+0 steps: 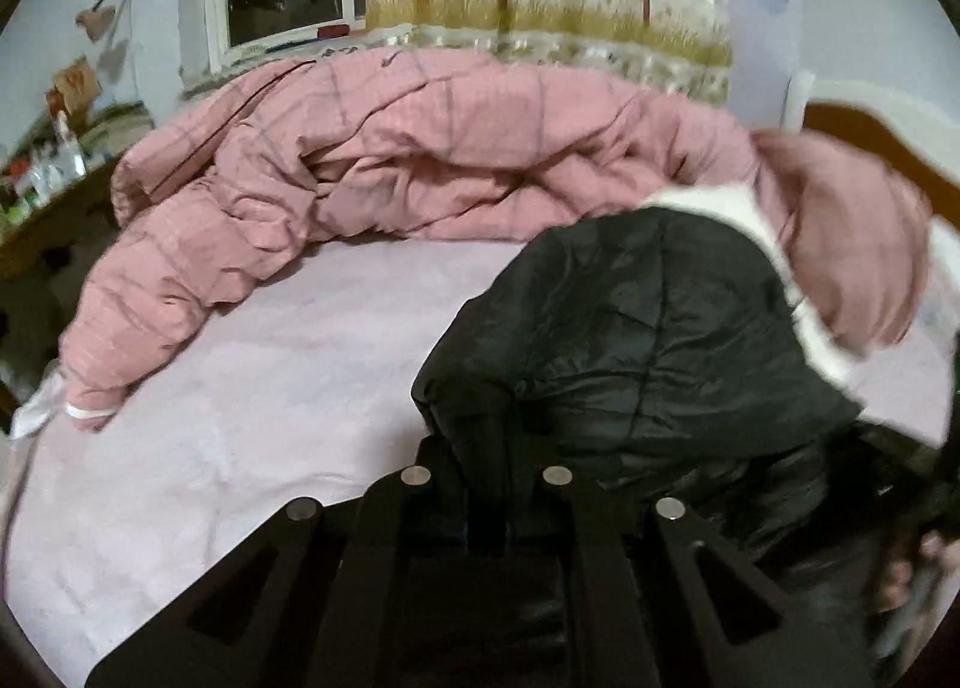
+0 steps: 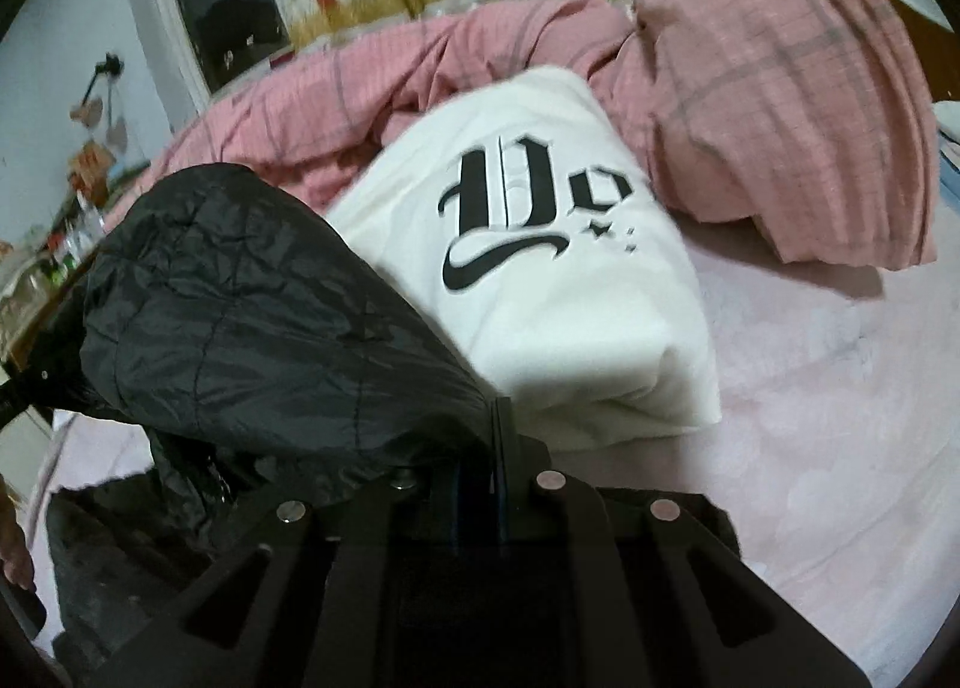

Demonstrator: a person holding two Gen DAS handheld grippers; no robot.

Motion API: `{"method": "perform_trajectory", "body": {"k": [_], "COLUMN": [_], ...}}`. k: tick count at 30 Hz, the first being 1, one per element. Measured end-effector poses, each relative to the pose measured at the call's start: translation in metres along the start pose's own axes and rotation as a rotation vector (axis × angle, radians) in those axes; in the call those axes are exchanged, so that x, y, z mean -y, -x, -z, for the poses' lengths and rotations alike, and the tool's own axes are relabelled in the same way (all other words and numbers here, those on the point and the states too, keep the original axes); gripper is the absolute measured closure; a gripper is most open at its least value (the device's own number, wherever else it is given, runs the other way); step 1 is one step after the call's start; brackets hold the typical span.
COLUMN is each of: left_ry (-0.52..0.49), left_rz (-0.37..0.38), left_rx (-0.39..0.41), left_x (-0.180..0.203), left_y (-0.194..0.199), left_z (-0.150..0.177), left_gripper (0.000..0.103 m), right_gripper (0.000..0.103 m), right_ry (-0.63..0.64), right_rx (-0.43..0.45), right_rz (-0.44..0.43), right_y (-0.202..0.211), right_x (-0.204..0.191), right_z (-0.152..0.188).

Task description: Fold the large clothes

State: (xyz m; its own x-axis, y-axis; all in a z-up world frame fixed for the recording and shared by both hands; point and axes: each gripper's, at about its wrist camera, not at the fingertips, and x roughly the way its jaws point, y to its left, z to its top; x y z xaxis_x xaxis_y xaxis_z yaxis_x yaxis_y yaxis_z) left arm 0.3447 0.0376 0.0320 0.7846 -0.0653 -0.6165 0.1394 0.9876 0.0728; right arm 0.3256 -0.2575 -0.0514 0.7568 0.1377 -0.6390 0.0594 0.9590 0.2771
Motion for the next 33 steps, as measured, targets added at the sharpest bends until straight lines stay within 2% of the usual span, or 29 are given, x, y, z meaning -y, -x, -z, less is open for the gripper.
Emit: {"method": "perform_trajectory", "body": {"k": [2, 4, 5, 6, 7, 8, 9, 10, 12, 13, 14, 17, 19, 21, 22, 23, 24, 25, 26, 27, 29, 31, 33], "left_ry": [-0.023, -0.018, -0.027, -0.055, -0.098, -0.135, -0.168, -0.207, -0.241, -0.240, -0.231, -0.175, -0.119, -0.112, -0.108, -0.089, -0.056, -0.011, 0.028, 0.035, 0.013, -0.006, 0.047], "left_rz": [-0.030, -0.025, -0.021, -0.028, -0.046, -0.075, -0.112, -0.109, -0.050, -0.042, -0.029, 0.064, 0.119, 0.180, 0.199, 0.230, 0.272, 0.307, 0.328, 0.325, 0.286, 0.291, 0.305], "left_rx": [-0.014, -0.041, -0.059, -0.068, -0.063, -0.060, -0.050, -0.024, 0.018, 0.042, 0.074, 0.129, 0.137, 0.103, 0.061, -0.018, -0.122, -0.213, -0.290, -0.322, -0.323, -0.354, -0.365], "left_x": [0.002, 0.002, 0.002, 0.004, 0.007, 0.011, 0.016, 0.021, 0.028, 0.030, 0.032, 0.033, 0.037, 0.048, 0.055, 0.062, 0.068, 0.071, 0.074, 0.078, 0.086, 0.093, 0.091], "left_y": [-0.011, -0.022, -0.027, -0.030, -0.029, -0.025, -0.019, -0.008, 0.017, 0.029, 0.042, 0.070, 0.076, 0.067, 0.056, 0.039, 0.017, -0.005, -0.031, -0.048, -0.079, -0.108, -0.127], "left_z": [0.011, 0.019, 0.022, 0.025, 0.028, 0.032, 0.034, 0.035, 0.034, 0.030, 0.025, -0.002, -0.023, -0.042, -0.049, -0.054, -0.057, -0.057, -0.053, -0.049, -0.041, -0.034, -0.029], "left_gripper": [0.096, 0.095, 0.093, 0.091, 0.089, 0.083, 0.080, 0.076, 0.058, 0.048, 0.041, 0.030, 0.028, 0.028, 0.028, 0.030, 0.038, 0.069, 0.094, 0.097, 0.097, 0.097, 0.097], "right_gripper": [0.097, 0.094, 0.080, 0.071, 0.053, 0.044, 0.044, 0.043, 0.028, 0.015, 0.013, 0.013, 0.013, 0.014, 0.025, 0.037, 0.041, 0.052, 0.059, 0.060, 0.060, 0.060, 0.060], "right_ry": [0.001, -0.002, -0.002, -0.004, -0.009, -0.011, -0.002, 0.007, 0.005, -0.002, -0.016, -0.059, -0.071, -0.071, -0.072, -0.075, -0.081, -0.088, -0.090, -0.090, -0.095, -0.086, -0.086], "right_rx": [-0.018, -0.035, -0.048, -0.074, -0.107, -0.131, -0.168, -0.179, -0.128, -0.090, -0.036, 0.057, 0.063, 0.046, 0.025, 0.005, -0.019, -0.038, -0.049, -0.063, -0.062, -0.057, -0.069], "right_rz": [0.005, 0.012, 0.013, 0.026, 0.050, 0.054, 0.033, 0.010, -0.047, -0.064, -0.078, -0.091, -0.103, -0.131, -0.138, -0.138, -0.136, -0.136, -0.139, -0.146, -0.149, -0.132, -0.109], "right_y": [-0.006, -0.009, -0.009, -0.010, -0.008, -0.005, 0.005, 0.016, 0.053, 0.069, 0.089, 0.122, 0.125, 0.116, 0.108, 0.102, 0.095, 0.088, 0.083, 0.079, 0.078, 0.076, 0.071], "right_x": [0.001, 0.004, 0.005, 0.006, 0.007, 0.008, 0.008, 0.009, 0.013, 0.016, 0.021, 0.033, 0.037, 0.037, 0.036, 0.034, 0.032, 0.032, 0.030, 0.029, 0.031, 0.033, 0.039], "right_z": [0.001, 0.002, 0.002, 0.002, 0.002, 0.001, -0.001, -0.005, -0.016, -0.020, -0.024, -0.029, -0.032, -0.031, -0.030, -0.030, -0.029, -0.027, -0.023, -0.021, -0.019, -0.019, -0.019]}}
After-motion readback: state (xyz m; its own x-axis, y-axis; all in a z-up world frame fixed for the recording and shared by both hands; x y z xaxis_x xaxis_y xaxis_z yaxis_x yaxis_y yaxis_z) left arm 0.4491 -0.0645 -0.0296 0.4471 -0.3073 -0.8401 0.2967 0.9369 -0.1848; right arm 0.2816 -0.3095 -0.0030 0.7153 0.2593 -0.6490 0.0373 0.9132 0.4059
